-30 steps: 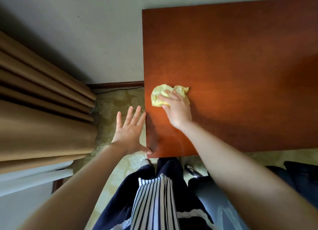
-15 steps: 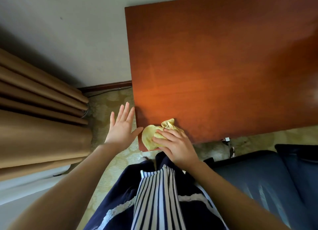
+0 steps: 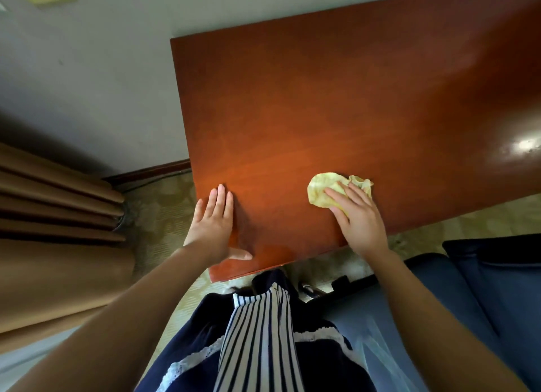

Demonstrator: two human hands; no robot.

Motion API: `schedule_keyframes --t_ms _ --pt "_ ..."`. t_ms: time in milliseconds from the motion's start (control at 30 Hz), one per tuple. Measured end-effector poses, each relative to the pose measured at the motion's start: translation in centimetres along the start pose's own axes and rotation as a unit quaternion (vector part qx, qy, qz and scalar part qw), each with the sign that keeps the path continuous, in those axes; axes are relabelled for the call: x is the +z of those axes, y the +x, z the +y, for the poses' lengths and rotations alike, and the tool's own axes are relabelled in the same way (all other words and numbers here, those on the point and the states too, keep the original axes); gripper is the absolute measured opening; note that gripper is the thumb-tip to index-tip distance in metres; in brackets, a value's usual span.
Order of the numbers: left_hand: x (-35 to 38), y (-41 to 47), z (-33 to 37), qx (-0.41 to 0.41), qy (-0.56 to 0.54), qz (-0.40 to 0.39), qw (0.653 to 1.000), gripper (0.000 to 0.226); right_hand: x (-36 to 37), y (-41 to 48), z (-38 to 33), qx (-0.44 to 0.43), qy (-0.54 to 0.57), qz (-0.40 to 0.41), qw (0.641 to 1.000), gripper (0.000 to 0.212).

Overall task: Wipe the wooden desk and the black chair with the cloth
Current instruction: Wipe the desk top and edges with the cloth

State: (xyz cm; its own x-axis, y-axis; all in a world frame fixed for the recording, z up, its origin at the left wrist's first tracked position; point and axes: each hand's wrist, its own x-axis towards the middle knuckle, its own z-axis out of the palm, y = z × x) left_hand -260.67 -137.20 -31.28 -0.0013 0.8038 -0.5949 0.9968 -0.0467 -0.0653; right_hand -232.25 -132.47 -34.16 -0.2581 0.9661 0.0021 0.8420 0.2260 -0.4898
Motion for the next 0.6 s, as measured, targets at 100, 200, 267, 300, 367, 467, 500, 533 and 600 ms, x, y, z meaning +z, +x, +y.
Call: schedule_keyframes --t_ms 100,200,267,300,367,467,500,533,600 --pt "-0.2 -0.1 -0.3 0.004 0.018 0.002 1.000 0.135 -0.9 2.6 1.3 0.019 -0.010 0.007 1.000 0.036" --pt "-0.4 -0.4 -0.2 0.004 0.034 -0.006 0.999 0.134 -0.9 5.1 1.6 0.050 -0.025 0.021 0.998 0.037" --pt "-0.6 -0.4 -0.1 0.001 0.043 -0.014 0.999 0.134 -0.6 6.9 1.2 0.085 -0.027 0.028 0.996 0.037" --pt "-0.7 -0.3 0.0 0.001 0.048 -0.018 0.999 0.134 -0.3 7.8 0.8 0.104 -0.030 0.035 0.993 0.038" --pt "-0.9 -0.2 0.1 0.001 0.065 -0.024 0.998 0.135 0.4 9.3 -0.2 0.141 -0.039 0.051 0.988 0.039" --pt "-1.1 -0.3 0.2 -0.002 0.079 -0.029 0.996 0.135 1.4 10.2 -2.1 0.158 -0.043 0.045 0.985 0.042" --pt "-1.1 -0.3 0.2 -0.003 0.078 -0.030 0.997 0.135 1.8 10.2 -2.9 0.136 -0.046 0.029 0.989 0.042" --pt "-1.2 -0.3 0.2 -0.003 0.077 -0.032 0.997 0.135 2.2 10.0 -3.7 0.106 -0.049 0.010 0.993 0.042" --pt "-1.2 -0.3 0.2 -0.004 0.081 -0.034 0.996 0.135 3.1 9.2 -5.6 0.048 -0.042 -0.021 0.998 0.042"
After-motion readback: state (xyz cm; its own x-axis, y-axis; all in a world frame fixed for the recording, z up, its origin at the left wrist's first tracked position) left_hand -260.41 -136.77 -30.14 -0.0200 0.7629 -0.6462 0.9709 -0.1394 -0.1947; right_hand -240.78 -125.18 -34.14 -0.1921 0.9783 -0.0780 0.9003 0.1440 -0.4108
